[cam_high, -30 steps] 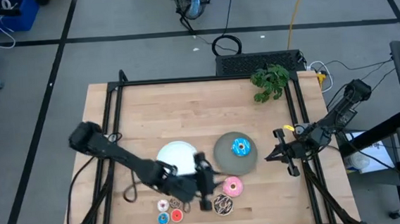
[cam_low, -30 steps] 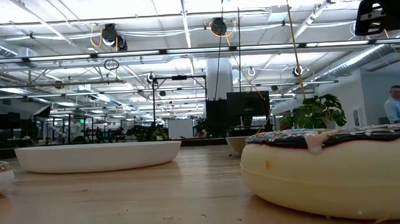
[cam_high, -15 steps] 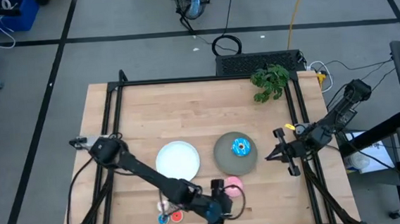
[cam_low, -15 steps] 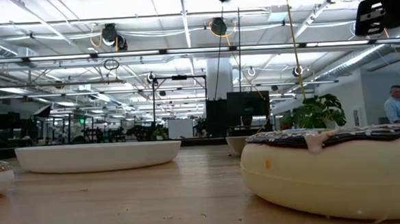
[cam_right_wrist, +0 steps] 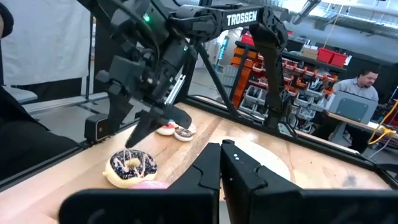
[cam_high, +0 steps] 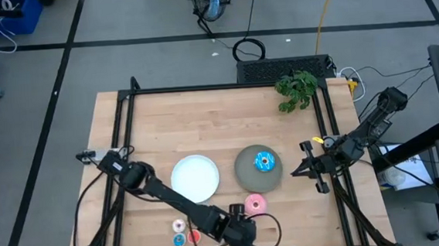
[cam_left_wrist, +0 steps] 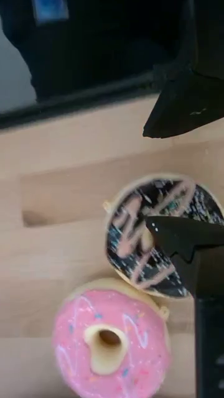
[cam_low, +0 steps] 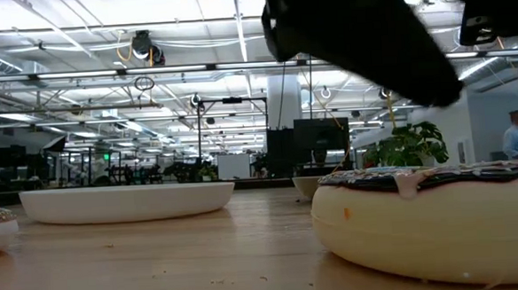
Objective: Pick & Place donuts
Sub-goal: Put the large black donut on the gray plate
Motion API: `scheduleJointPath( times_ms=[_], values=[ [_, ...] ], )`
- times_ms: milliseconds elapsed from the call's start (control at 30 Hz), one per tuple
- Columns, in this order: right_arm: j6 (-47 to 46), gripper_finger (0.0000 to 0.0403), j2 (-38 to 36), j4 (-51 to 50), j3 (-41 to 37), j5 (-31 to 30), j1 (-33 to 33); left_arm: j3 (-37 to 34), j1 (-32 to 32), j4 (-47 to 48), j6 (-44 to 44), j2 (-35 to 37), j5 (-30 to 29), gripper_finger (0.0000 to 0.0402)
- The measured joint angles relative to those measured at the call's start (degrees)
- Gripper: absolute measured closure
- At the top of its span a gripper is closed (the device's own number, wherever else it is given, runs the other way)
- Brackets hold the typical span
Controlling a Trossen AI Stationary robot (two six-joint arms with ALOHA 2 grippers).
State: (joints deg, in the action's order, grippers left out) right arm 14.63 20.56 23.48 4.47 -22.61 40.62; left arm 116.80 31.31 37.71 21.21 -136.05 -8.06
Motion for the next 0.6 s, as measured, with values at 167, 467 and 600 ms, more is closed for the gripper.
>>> scheduleJointPath(
  times_ms=[167, 467, 600],
  values=[
    [0.1, 0.0402, 0.0, 1.2, 0.0, 0.0, 0.0, -0.1, 0.0, 2.0, -0.6, -1.0, -0.6, 0.0183],
    [1.7, 0.0402, 0.0, 1.7, 0.0, -0.1, 0.0, -0.1, 0.5, 3.8, -0.4, -3.0, -1.0, 0.0183],
    [2.1, 0.0402, 0.0, 1.5, 0.0, -0.1, 0.0, -0.1, 0.4, 3.4, -2.0, -3.5, -1.3, 0.0183]
  ],
)
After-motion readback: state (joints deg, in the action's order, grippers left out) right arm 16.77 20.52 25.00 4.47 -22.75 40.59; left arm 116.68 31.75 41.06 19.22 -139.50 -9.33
